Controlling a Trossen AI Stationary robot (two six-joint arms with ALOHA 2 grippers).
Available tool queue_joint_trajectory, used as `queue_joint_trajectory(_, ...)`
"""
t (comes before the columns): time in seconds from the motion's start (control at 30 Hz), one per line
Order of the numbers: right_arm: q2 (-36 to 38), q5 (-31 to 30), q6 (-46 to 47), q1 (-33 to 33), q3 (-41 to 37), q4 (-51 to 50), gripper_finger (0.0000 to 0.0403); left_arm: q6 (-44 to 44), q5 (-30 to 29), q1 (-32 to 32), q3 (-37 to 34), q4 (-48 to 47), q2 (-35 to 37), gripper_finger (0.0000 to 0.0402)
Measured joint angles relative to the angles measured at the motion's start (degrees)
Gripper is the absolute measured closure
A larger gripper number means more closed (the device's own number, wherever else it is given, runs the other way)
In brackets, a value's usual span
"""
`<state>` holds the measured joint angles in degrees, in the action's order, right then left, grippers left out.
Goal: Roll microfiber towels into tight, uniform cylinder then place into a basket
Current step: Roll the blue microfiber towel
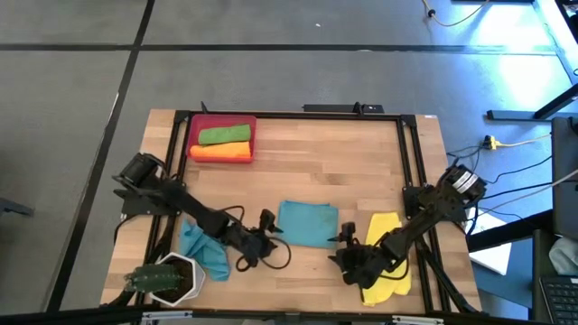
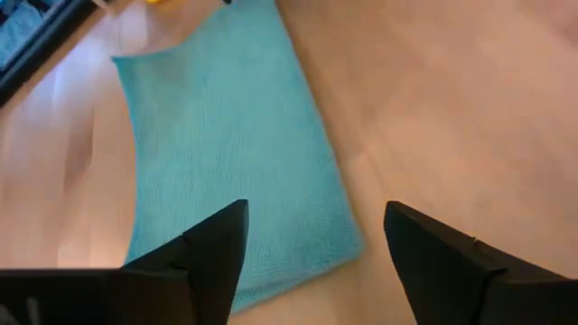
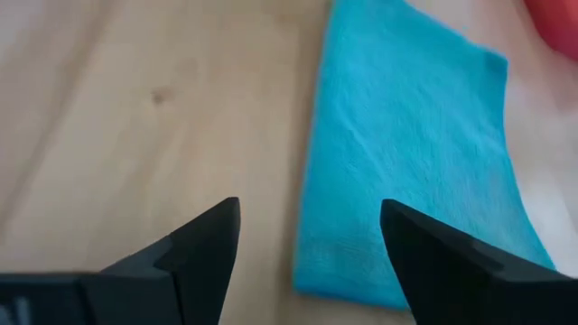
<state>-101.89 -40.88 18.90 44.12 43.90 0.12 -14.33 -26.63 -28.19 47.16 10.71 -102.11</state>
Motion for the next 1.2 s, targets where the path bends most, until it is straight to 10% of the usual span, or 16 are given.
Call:
queue_joint_trajectory(0.4, -0.8, 0.0, 3.3, -1.4, 0.1, -5.6, 0.0145, -2.8, -1.4, 0.9, 0.0, -1.9, -1.9, 0.0156)
queue_joint_trajectory(1.2, -0.8, 2.0, 5.0, -1.6, 0.0, -6.0, 0.0359, -5.7, -0.9, 1.2, 0.0, 4.6, -6.1, 0.0308)
